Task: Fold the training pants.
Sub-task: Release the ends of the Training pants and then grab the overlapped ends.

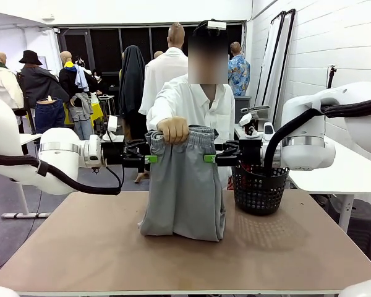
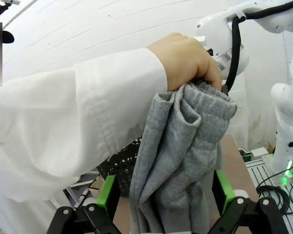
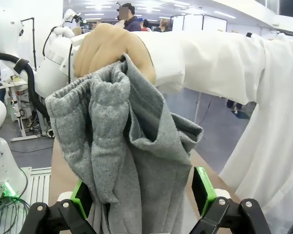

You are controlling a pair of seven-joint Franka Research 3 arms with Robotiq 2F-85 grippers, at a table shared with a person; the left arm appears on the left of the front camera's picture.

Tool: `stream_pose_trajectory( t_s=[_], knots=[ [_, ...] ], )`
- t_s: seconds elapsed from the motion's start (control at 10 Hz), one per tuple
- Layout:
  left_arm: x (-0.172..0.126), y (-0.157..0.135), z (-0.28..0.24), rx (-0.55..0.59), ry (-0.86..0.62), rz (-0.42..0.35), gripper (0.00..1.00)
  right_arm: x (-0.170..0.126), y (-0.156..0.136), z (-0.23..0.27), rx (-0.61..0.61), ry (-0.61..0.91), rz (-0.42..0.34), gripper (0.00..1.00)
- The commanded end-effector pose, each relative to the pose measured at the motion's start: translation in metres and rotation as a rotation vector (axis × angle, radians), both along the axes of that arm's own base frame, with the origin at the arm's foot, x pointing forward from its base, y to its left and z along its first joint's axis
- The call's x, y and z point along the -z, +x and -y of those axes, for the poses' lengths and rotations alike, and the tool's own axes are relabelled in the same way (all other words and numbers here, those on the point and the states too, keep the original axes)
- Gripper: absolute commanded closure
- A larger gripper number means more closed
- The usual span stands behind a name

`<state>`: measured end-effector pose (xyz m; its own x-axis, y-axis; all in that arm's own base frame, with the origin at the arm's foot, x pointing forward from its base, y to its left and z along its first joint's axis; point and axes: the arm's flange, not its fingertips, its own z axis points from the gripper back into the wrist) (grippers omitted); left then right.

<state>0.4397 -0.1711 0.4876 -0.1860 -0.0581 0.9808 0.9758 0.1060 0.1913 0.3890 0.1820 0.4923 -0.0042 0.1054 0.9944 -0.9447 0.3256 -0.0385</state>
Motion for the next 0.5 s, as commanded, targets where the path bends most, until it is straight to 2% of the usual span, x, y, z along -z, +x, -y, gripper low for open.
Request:
stream_pose_trajectory(
  t_s=[0.0, 0.2, 0.4],
  knots=[
    [-0.003, 0.006, 0.002, 0.036, 0.014, 0.013, 0.0, 0.008, -0.001, -0.006, 0.072, 0.005, 0.048, 0.0],
    [-0.002, 0.007, 0.006, 0.046, 0.017, 0.009, 0.0, 0.009, -0.002, -0.001, 0.111, -0.012, 0.069, 0.0],
    [-0.001, 0.009, 0.012, 0.061, 0.02, 0.008, 0.0, 0.01, -0.002, -0.007, 0.017, 0.035, 0.04, 0.0]
  ],
)
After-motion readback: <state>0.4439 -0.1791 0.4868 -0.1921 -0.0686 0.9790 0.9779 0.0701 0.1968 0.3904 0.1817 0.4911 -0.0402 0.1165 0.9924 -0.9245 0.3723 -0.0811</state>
